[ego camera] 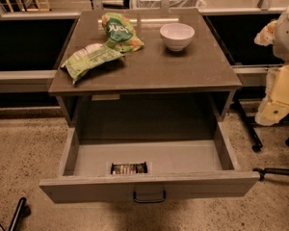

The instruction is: Pick rxbar chocolate from top drawer and place on counter

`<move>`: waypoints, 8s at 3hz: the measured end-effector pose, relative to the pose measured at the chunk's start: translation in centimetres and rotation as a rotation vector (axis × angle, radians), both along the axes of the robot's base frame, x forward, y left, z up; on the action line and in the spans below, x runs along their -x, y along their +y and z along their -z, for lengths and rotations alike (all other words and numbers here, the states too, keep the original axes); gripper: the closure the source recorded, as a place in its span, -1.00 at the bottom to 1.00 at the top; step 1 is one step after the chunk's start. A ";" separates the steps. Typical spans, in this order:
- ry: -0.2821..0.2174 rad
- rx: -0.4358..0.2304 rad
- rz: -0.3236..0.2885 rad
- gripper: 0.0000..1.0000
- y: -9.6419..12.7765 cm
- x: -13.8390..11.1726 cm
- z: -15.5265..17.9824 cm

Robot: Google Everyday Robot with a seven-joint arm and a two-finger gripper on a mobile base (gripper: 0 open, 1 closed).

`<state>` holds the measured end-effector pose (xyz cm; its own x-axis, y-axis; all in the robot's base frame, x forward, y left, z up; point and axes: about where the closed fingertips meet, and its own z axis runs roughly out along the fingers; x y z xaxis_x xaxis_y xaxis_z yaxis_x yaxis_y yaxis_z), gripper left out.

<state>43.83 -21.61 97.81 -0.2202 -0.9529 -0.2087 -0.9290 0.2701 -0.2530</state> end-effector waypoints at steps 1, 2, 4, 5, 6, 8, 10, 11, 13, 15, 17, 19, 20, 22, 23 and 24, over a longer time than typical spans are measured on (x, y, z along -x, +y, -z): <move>0.000 0.000 0.000 -1.00 0.0 0.0 0.0; 0.082 0.028 -0.097 -1.00 4.8 -1.2 4.1; 0.209 0.049 -0.347 -1.00 17.6 -1.8 17.2; 0.206 0.049 -0.345 -1.00 17.5 -1.8 17.2; 0.205 0.052 -0.357 -1.00 17.9 -2.1 17.5; 0.158 0.123 -0.631 -1.00 25.9 -8.7 25.8; 0.072 0.091 -0.791 -0.27 27.6 -11.2 32.4; 0.098 0.081 -0.855 -0.30 28.0 -10.2 34.4; 0.205 0.092 -0.976 -0.44 29.2 -6.6 35.2; 0.286 0.033 -1.043 -0.42 29.9 -4.1 35.8; 0.280 0.082 -1.061 -0.44 31.0 -2.7 37.3; 0.272 0.094 -0.979 -0.44 29.4 -2.8 38.7; 0.266 0.074 -0.924 -0.44 28.6 -2.9 39.4; 0.173 0.056 -0.845 0.38 28.0 -5.4 37.9; 0.088 0.041 -0.791 0.84 27.7 -7.4 36.1; 0.009 0.014 -0.744 1.00 27.4 -8.8 34.1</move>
Offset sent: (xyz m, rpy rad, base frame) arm 0.0210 0.0807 -0.0836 -0.0523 0.1993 0.1868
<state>52.63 5.81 63.67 0.4825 -0.8536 -0.1965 -0.8673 -0.4342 -0.2434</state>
